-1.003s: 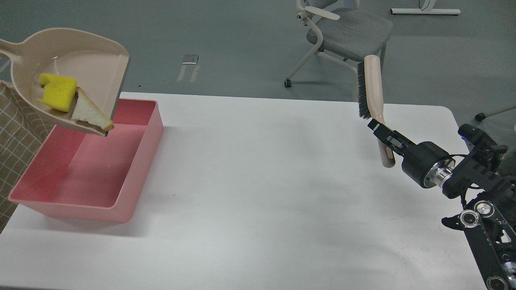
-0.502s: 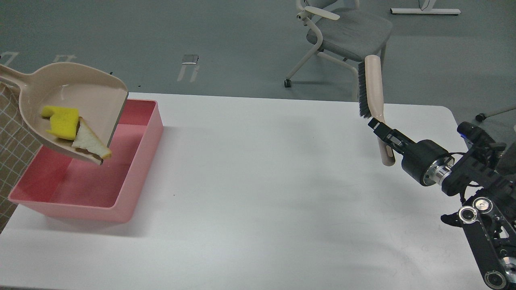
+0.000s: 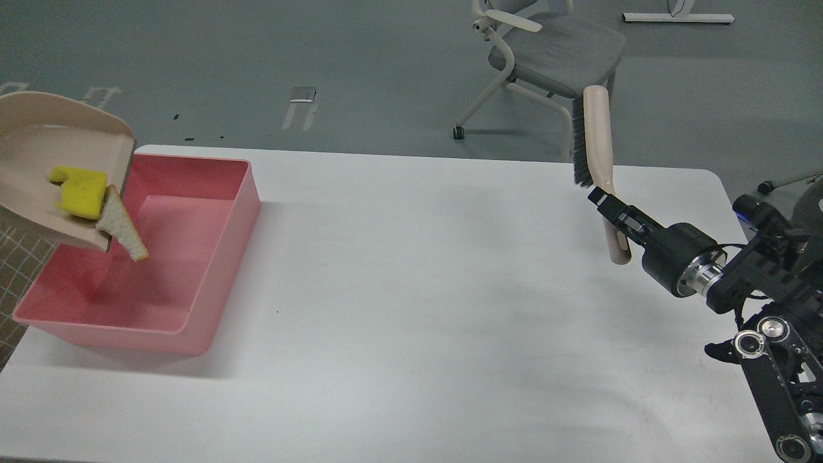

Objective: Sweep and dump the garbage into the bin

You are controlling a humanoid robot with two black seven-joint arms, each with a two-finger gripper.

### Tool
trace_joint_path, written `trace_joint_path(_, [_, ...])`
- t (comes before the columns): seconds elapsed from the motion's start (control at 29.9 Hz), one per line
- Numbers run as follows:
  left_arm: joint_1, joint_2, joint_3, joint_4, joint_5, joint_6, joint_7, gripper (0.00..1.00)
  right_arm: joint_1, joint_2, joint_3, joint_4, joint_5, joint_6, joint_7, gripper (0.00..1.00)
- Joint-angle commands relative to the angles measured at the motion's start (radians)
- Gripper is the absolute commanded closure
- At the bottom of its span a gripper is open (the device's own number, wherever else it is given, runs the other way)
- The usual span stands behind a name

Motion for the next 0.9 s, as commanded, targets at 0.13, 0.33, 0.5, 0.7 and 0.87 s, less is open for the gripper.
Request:
trace_joint_path(0.13, [0.007,0.007,0.065,-0.015,0.014,0.102,0.0,1.0,0.004,0.004,0.003,-0.007,0.001,0.0,-0.001,0.75])
trace_joint_path(0.33, [0.007,0.01,0.076,-0.056,0.014,0.144,0.0,1.0,0.009,0.002,0.003,-0.01,0.001,0.0,-0.001,0.75])
trace_joint_path(0.5, [0.009,0.012,0.076,-0.056,0.015,0.206,0.0,1.0,0.009,0.004,0.005,-0.009,0.001,0.0,-0.001,0.75])
trace_joint_path(0.7, [0.009,0.012,0.076,-0.061,0.028,0.24,0.0,1.0,0.009,0.013,0.005,-0.01,0.001,0.0,0.0,0.75])
trace_joint_path(0.87, [0.009,0.01,0.076,-0.062,0.026,0.24,0.0,1.0,0.011,0.014,0.005,-0.009,0.001,0.0,0.0,0.75])
